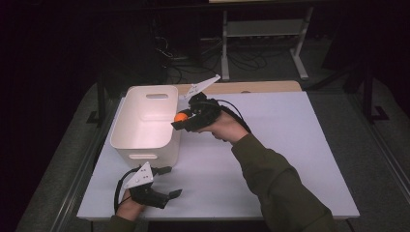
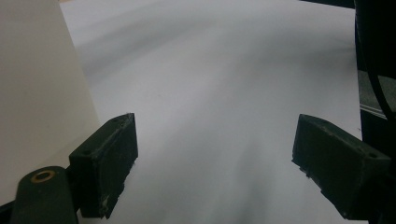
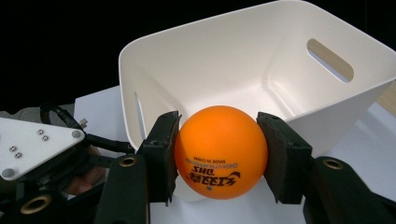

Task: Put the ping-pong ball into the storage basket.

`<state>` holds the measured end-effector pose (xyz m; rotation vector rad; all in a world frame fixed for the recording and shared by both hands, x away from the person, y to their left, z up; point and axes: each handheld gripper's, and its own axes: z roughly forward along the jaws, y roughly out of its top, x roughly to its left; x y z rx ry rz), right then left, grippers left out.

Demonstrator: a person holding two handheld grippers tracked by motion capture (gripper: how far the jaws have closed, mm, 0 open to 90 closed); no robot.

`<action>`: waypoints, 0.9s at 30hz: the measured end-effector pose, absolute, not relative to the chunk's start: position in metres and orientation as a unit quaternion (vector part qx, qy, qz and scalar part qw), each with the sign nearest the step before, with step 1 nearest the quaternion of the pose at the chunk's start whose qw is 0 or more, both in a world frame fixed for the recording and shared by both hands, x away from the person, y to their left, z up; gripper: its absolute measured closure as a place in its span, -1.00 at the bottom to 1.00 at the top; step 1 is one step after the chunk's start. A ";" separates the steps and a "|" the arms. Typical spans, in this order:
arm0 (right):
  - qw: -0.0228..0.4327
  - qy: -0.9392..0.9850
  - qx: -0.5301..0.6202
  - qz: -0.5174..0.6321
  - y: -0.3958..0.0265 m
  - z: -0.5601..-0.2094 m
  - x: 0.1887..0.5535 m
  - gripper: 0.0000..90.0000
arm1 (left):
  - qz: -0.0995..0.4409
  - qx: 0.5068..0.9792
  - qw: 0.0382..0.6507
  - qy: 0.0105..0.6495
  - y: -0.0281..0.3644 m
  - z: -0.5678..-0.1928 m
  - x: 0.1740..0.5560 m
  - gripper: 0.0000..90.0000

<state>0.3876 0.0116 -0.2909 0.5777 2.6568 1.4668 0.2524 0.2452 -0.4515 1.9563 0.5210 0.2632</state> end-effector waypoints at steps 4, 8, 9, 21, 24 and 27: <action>0.026 0.859 0.186 0.476 0.016 -0.287 0.389 0.10 | 0.109 0.817 0.523 0.218 0.245 -0.451 0.252 -0.69; 0.026 0.859 0.184 0.477 0.022 -0.284 0.391 0.10 | 0.108 0.817 0.523 0.218 0.245 -0.452 0.252 -0.69; 0.026 0.859 0.183 0.477 0.023 -0.284 0.391 0.10 | 0.109 0.817 0.523 0.218 0.245 -0.452 0.252 -0.69; 0.027 0.863 0.175 0.473 0.049 -0.287 0.400 0.10 | 0.110 0.817 0.523 0.218 0.245 -0.452 0.252 -0.69; 0.027 0.865 0.173 0.469 0.057 -0.290 0.402 0.10 | 0.110 0.817 0.523 0.218 0.245 -0.452 0.252 -0.69; 0.027 0.867 0.172 0.466 0.066 -0.293 0.404 0.10 | 0.110 0.816 0.523 0.218 0.245 -0.452 0.252 -0.69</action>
